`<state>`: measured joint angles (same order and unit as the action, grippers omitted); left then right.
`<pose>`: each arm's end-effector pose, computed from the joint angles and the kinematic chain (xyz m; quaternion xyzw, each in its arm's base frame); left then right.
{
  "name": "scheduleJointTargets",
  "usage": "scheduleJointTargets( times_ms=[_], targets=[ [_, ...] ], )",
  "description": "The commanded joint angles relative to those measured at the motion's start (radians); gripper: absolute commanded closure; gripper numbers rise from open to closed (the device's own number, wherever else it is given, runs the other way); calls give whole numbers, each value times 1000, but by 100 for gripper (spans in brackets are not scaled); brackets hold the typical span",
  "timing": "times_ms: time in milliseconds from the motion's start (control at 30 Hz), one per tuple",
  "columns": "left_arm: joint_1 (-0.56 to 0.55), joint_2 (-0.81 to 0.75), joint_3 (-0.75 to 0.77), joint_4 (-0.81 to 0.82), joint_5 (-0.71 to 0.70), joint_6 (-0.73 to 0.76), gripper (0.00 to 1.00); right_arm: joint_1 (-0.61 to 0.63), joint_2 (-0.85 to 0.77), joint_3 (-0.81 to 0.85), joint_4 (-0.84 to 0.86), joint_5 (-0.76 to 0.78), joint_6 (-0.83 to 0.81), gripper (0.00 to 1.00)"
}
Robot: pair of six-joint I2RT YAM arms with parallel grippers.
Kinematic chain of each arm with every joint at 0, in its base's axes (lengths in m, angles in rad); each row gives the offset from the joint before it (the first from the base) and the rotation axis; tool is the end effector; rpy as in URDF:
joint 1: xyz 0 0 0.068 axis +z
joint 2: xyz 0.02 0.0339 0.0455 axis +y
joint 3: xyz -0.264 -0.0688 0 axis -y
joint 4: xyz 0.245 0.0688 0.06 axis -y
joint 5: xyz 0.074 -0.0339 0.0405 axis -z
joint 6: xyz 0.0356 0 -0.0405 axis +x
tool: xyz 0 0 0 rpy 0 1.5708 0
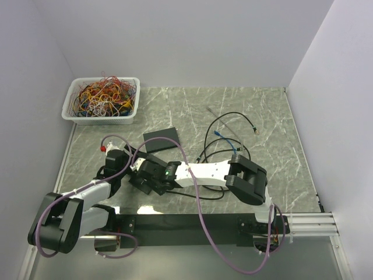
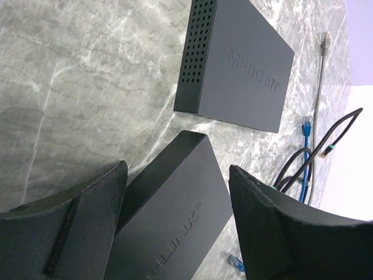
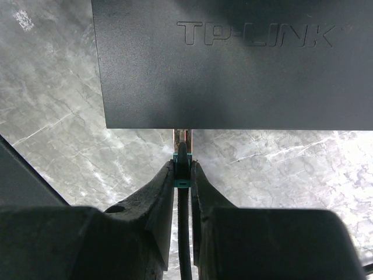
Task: Insert the plug into the switch port
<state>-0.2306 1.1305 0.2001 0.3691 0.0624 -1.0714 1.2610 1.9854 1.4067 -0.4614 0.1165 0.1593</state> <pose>0.1890 -0.0467 0.1334 -0.3433 0.8048 -0.3146 0.3679 0.1319 0.3984 0.1770 -0.4912 0.8289 0.1281 0.2351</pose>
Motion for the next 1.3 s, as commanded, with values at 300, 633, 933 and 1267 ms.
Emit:
scheduleJointTargets(
  times_ms=[300, 633, 933, 1267],
  targets=[
    [-9, 28, -30, -47, 25, -4, 23, 8, -3, -11, 164, 66, 39, 100],
    [-9, 28, -50, -36, 31, -5, 23, 8, -88, -149, 354, 135, 63, 100],
    [-9, 32, -50, -33, 33, -1, 23, 8, -83, -164, 382, 138, 55, 100],
    [-9, 55, -44, -19, 39, 7, 24, 8, -137, -239, 435, 163, 59, 100]
  ],
)
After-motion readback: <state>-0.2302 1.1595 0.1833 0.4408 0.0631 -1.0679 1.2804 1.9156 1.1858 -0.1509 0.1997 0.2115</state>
